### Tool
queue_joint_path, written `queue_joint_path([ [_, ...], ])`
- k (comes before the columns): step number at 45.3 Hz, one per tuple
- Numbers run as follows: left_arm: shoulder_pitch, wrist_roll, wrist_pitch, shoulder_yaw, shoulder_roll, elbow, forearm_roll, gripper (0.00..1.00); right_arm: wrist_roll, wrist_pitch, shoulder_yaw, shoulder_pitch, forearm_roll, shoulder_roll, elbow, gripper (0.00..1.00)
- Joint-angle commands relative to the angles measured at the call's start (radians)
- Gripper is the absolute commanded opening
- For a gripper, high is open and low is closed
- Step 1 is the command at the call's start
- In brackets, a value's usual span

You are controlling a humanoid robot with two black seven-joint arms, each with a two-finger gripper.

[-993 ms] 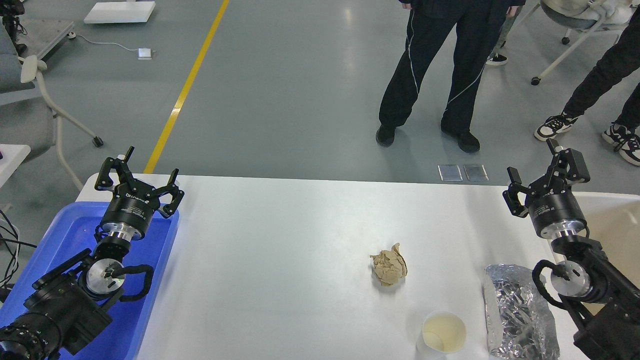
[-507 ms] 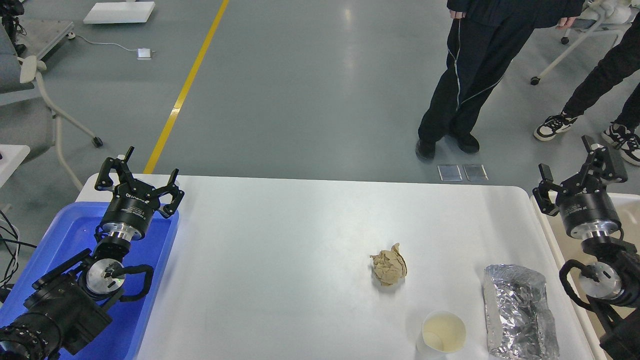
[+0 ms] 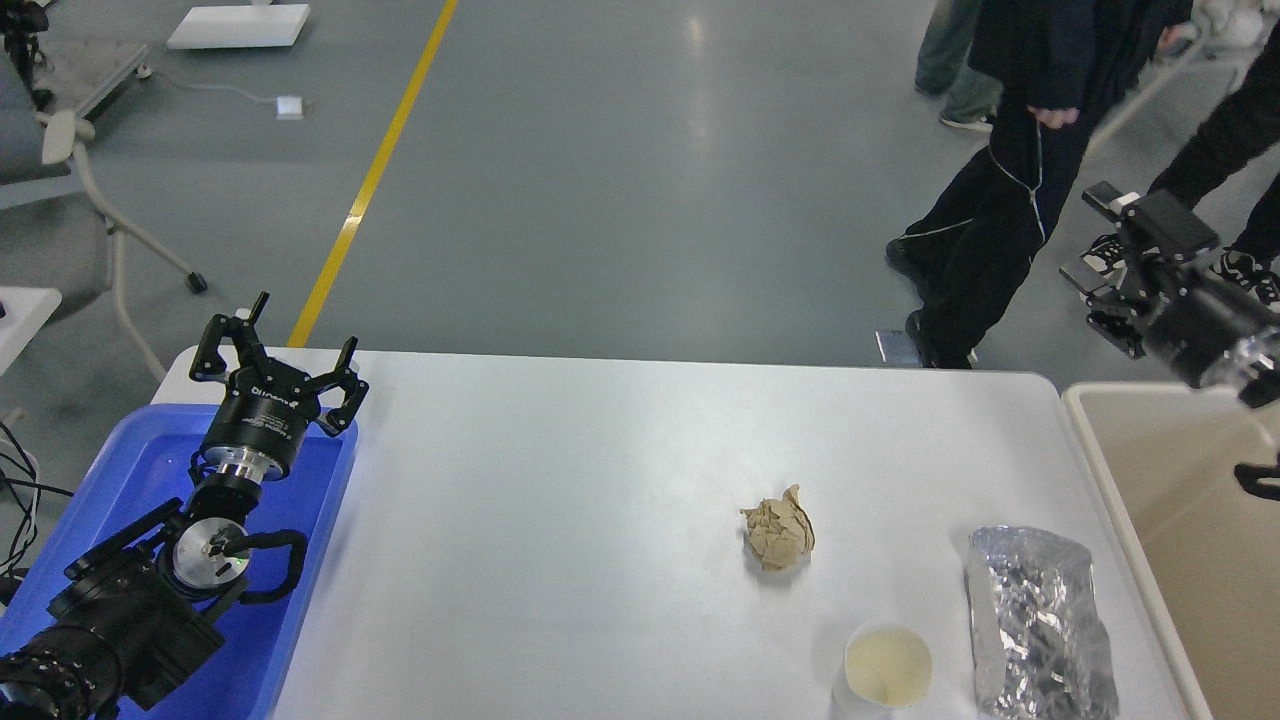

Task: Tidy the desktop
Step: 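Swing the right gripper out and down toward the white paper cup, then close the right gripper around the white paper cup's side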

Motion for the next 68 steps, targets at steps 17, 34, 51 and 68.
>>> queue_joint_path([
  [17, 0.000, 0.000, 0.000, 0.000, 0.000, 0.000, 0.000, 1.00, 0.003, 0.013, -0.915, 0.462, -1.007, -0.463, 0.553, 1.00],
  [34, 0.000, 0.000, 0.000, 0.000, 0.000, 0.000, 0.000, 1.00, -0.004, -0.011, -0.948, 0.333, -1.136, -0.442, 0.644, 1.00],
  [51, 0.000, 0.000, 0.000, 0.000, 0.000, 0.000, 0.000, 1.00, -0.221, -0.017, -0.923, 0.279, -0.744, -0.303, 0.599, 1.00],
  [68, 0.000, 0.000, 0.000, 0.000, 0.000, 0.000, 0.000, 1.00, -0.255, -0.016, -0.909, 0.295, -0.572, -0.215, 0.605, 1.00],
])
